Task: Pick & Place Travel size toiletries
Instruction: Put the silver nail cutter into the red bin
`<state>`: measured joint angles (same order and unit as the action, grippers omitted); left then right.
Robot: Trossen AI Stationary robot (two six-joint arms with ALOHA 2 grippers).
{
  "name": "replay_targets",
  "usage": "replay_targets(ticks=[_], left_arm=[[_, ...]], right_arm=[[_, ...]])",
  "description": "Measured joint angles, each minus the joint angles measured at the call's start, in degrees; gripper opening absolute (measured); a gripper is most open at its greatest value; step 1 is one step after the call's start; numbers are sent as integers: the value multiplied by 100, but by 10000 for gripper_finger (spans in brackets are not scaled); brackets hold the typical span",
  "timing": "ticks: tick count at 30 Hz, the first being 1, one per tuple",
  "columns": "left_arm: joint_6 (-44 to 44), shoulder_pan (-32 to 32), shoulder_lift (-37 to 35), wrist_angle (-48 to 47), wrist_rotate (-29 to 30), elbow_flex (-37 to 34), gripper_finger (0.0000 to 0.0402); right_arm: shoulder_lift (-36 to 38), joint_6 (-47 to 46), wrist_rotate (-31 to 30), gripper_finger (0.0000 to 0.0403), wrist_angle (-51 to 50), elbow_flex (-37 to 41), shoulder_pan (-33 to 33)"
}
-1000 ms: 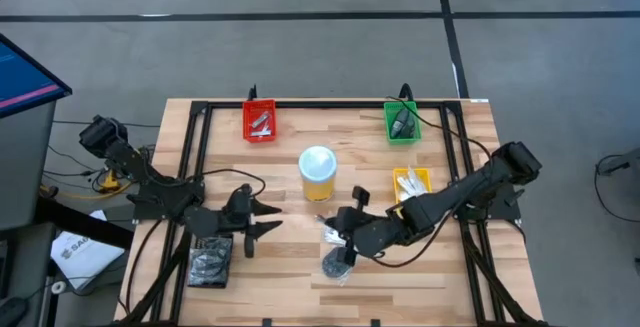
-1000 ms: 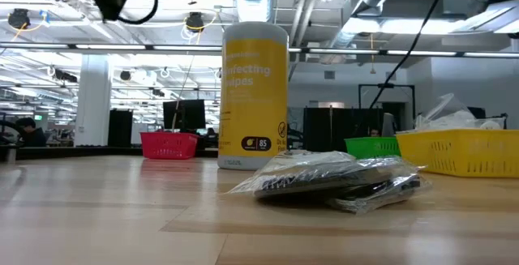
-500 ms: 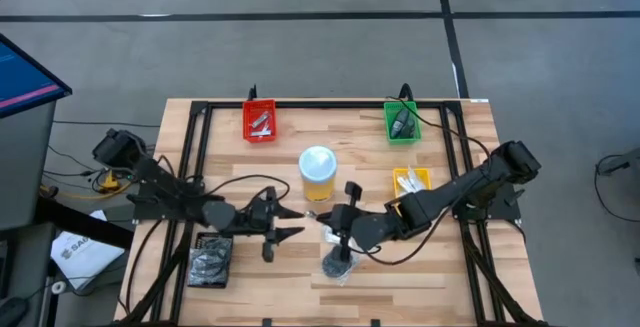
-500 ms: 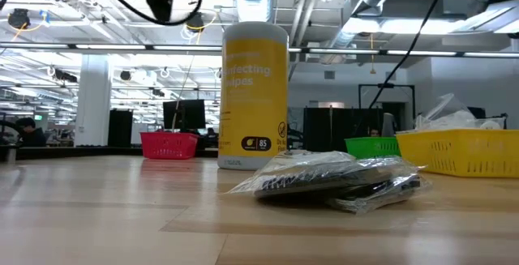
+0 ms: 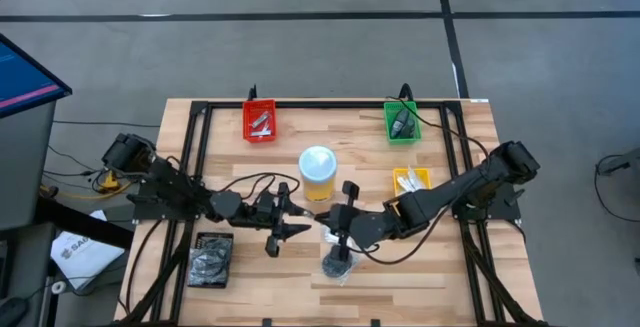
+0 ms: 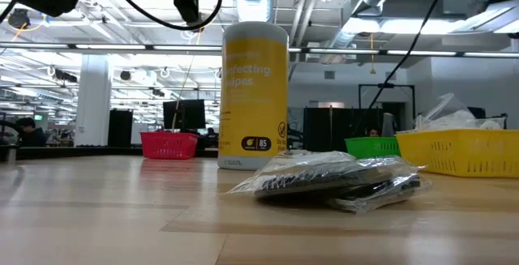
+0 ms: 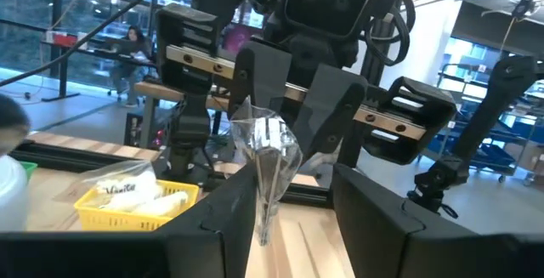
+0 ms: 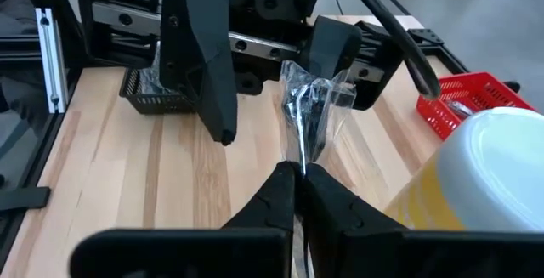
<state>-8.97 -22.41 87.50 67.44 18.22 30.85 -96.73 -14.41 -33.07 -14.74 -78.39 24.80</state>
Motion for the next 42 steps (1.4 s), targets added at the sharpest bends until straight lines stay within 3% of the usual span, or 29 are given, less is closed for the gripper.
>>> replay_targets(ticks=[11, 15, 21, 42], left_arm=[[15, 160, 2, 92, -15, 0, 139], [119, 162, 2, 116, 4, 0, 103], [190, 162, 2, 165, 31, -2, 18], [275, 162, -65, 297, 160, 6, 8]], right_arm=[[2, 0, 6, 4, 25, 0, -62], [2, 0, 17, 5, 39, -2, -59], [7, -15, 23, 6, 39, -7, -59], [-7, -15, 43, 113, -677, 0, -7]])
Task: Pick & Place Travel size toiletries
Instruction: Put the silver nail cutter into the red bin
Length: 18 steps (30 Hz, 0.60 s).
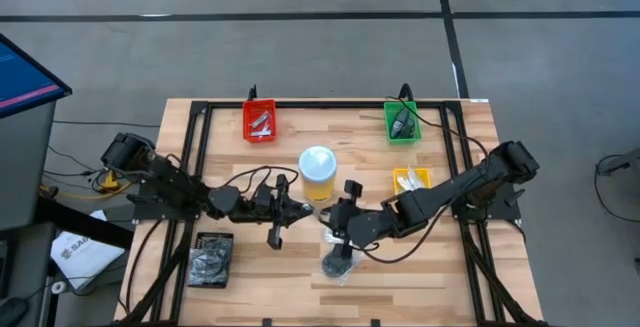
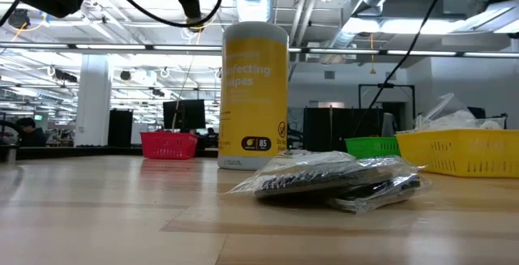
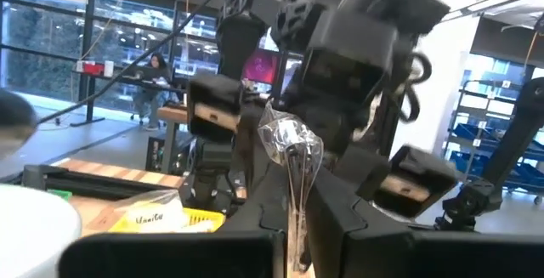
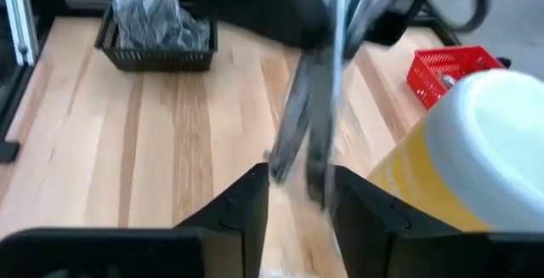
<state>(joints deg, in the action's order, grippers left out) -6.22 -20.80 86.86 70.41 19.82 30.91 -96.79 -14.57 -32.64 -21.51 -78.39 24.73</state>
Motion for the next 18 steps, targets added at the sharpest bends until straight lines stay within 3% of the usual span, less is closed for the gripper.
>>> replay_targets(ticks=[7, 18], left_arm=[[189, 0, -547, -631, 218, 1, 7], [245, -2, -2227, -3308, 1658, -16, 7]], right_arm=[[-4, -244, 1, 134, -290, 2, 62], [-2, -562, -2, 135, -492, 2, 118]])
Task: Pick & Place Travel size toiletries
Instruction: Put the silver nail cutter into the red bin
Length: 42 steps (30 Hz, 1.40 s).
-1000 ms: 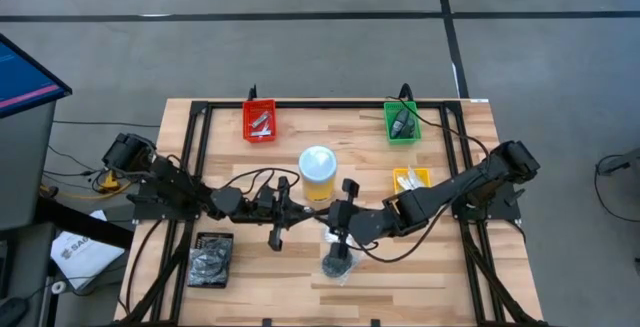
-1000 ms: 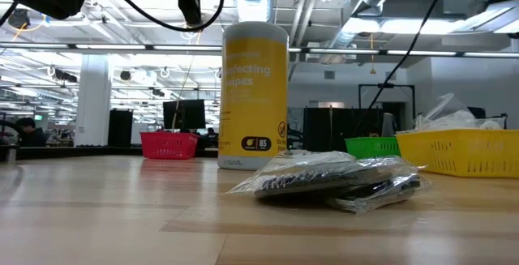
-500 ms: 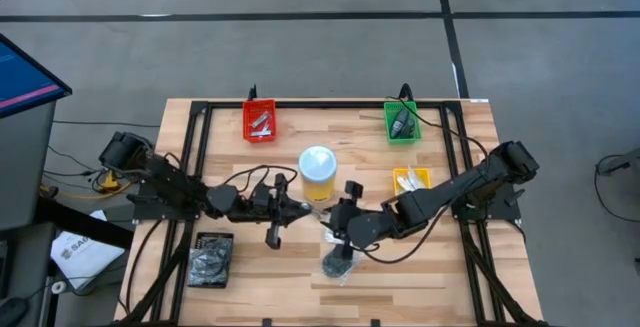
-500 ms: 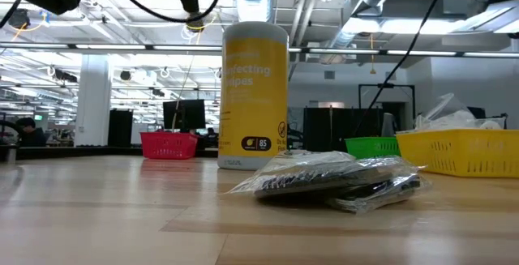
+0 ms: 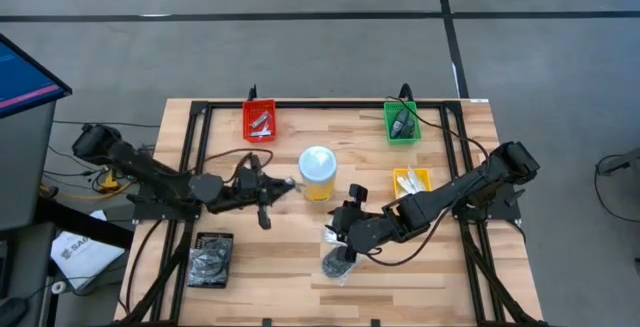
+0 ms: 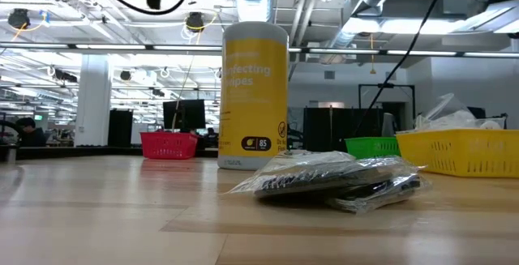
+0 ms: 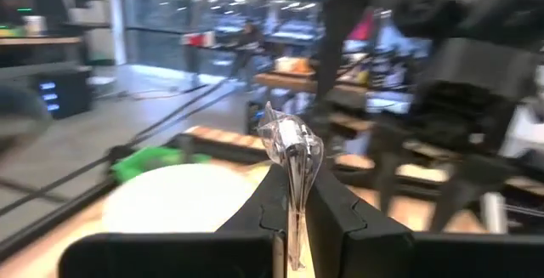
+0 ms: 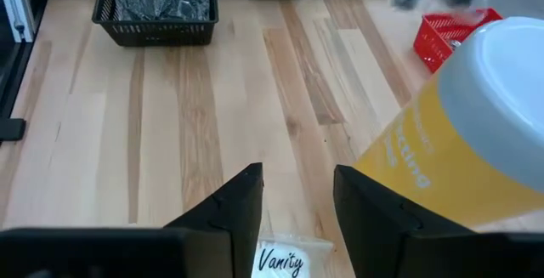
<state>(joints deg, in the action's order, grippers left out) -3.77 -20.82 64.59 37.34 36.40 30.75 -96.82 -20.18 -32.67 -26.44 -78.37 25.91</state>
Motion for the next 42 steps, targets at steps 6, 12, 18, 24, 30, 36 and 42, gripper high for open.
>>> replay_targets(ticks=[6, 12, 18, 24, 30, 36, 42], left_arm=[[-132, 14, -655, -1319, 1247, 0, 7], [-868, 556, -1007, -2524, 1726, 0, 7], [-1447, 1646, -1008, -3503, 1165, -3, 7], [-1504, 2768, -1000, -3698, 331, -5, 7], [-1473, 3636, -846, -3904, -137, -7, 7], [-1478, 4374, -445, -3846, -506, -3, 7], [-1593, 5103, 46, -3850, -899, -3, 7]], right_arm=[[0, 2, -2, 132, 6, 0, -2], [-2, 9, -5, 134, 9, 0, 0], [-2, 20, -11, 131, 11, 0, -4], [-2, 20, -13, 129, 13, 0, -4], [-4, 18, -13, 129, 13, 0, -4], [-4, 20, -13, 129, 10, 0, -17], [-4, 20, -15, 129, 11, 0, -17]])
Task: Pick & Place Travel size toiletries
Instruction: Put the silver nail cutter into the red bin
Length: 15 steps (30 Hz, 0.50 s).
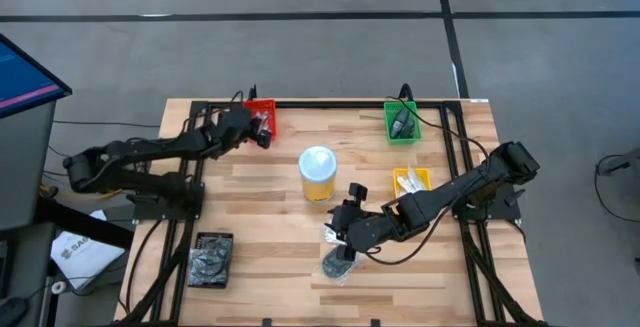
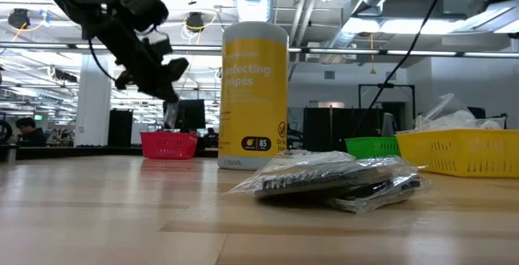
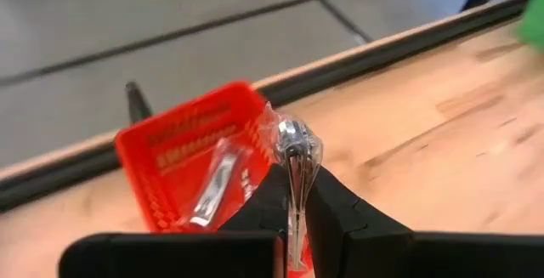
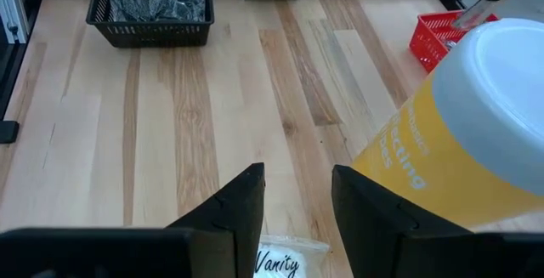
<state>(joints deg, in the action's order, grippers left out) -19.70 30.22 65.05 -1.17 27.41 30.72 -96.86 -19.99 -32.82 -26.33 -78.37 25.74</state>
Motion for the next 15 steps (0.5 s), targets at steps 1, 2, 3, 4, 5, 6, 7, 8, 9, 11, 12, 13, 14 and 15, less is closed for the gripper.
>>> replay_targets(ticks=[1, 2, 3, 4, 5, 6, 7, 8, 9, 11, 12, 13, 14, 15], left_arm=[[-7, 110, 82, -6, -65, 0, 7], [-7, 209, 174, 16, -113, 0, 7], [-8, 296, 262, 22, -188, 0, 7], [-9, 378, 347, 11, -251, 0, 7], [-9, 444, 421, 14, -284, 0, 8], [-20, 501, 483, 31, -332, 0, 9], [-28, 541, 547, 86, -350, 0, 11], [-28, 569, 606, 135, -368, 0, 13], [-28, 588, 648, 172, -377, 0, 17], [-27, 599, 720, 302, -382, 0, 25], [-21, 599, 743, 357, -381, 0, 28], [-21, 599, 770, 407, -382, 0, 32], [-21, 599, 792, 435, -382, 0, 36], [-20, 599, 794, 433, -382, 0, 39]], right_arm=[[0, 1, 0, 129, -1, 0, -3], [0, 2, 0, 129, 0, 0, -4], [0, 2, 0, 129, -1, 0, -12], [0, 2, 0, 129, -2, 0, -22], [0, 2, 0, 129, -2, 0, -36], [0, 2, 0, 129, -2, 0, -42], [0, 2, 0, 129, -2, 0, -42], [0, 2, 0, 129, -2, 0, -54], [0, 2, 0, 129, -2, 0, -65], [0, 1, 0, 129, -2, 0, -80], [0, 2, 0, 129, -2, 0, -81], [0, 2, 0, 129, -4, 0, -85], [0, 2, 0, 129, -2, 0, -85], [0, 2, 0, 129, -3, 0, -85]])
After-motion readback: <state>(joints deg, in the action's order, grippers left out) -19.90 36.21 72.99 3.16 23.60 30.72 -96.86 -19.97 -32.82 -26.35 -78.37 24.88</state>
